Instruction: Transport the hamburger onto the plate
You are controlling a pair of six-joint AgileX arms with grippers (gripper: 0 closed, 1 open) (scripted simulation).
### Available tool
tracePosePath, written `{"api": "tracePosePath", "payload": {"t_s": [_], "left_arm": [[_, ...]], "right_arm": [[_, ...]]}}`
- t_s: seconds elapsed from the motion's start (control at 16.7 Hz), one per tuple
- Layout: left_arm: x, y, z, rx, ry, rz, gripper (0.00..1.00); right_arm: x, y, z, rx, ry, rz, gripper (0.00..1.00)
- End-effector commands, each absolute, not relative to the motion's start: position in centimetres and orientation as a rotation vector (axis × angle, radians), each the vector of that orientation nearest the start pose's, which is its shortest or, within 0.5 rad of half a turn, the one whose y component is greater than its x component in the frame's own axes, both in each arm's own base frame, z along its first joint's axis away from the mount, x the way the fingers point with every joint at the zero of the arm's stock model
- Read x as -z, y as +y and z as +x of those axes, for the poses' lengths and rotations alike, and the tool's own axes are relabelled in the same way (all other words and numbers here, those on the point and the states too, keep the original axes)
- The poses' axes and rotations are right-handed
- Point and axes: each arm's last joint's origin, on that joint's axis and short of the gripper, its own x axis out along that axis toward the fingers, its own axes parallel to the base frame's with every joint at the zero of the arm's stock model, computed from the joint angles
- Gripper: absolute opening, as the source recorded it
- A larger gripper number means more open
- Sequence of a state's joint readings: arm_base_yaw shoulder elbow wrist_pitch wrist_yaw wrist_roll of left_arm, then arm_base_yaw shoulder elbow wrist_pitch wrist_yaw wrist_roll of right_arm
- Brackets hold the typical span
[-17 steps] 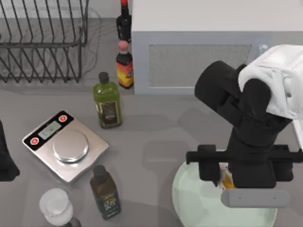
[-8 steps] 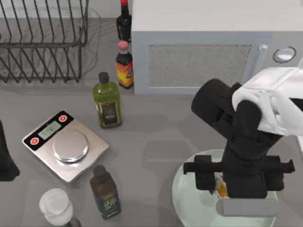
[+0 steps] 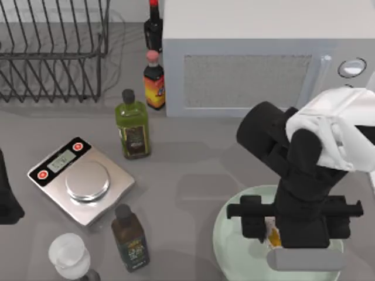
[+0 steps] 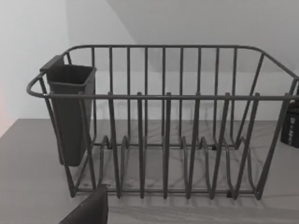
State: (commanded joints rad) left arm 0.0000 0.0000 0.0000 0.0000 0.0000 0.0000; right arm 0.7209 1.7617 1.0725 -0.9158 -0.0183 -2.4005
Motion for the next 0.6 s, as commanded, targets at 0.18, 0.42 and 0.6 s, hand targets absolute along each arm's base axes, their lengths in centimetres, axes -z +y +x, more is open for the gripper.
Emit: {"api": "tracePosePath", "payload": {"t_s": [0.18, 0.42, 0.6], "left_arm": [[-16.0, -0.12, 10.57, 0.0, 0.0, 0.0, 1.0], [-16.0, -0.12, 10.57, 0.0, 0.0, 0.0, 1.0], [-16.0, -0.12, 10.57, 0.0, 0.0, 0.0, 1.0]], "right_arm": [[-15.04, 19.96, 22.37, -2.258, 0.03, -2.175, 0.45], [-15.04, 19.96, 22.37, -2.258, 0.03, -2.175, 0.75], [-15.04, 19.96, 22.37, -2.258, 0.03, -2.175, 0.98]]}}
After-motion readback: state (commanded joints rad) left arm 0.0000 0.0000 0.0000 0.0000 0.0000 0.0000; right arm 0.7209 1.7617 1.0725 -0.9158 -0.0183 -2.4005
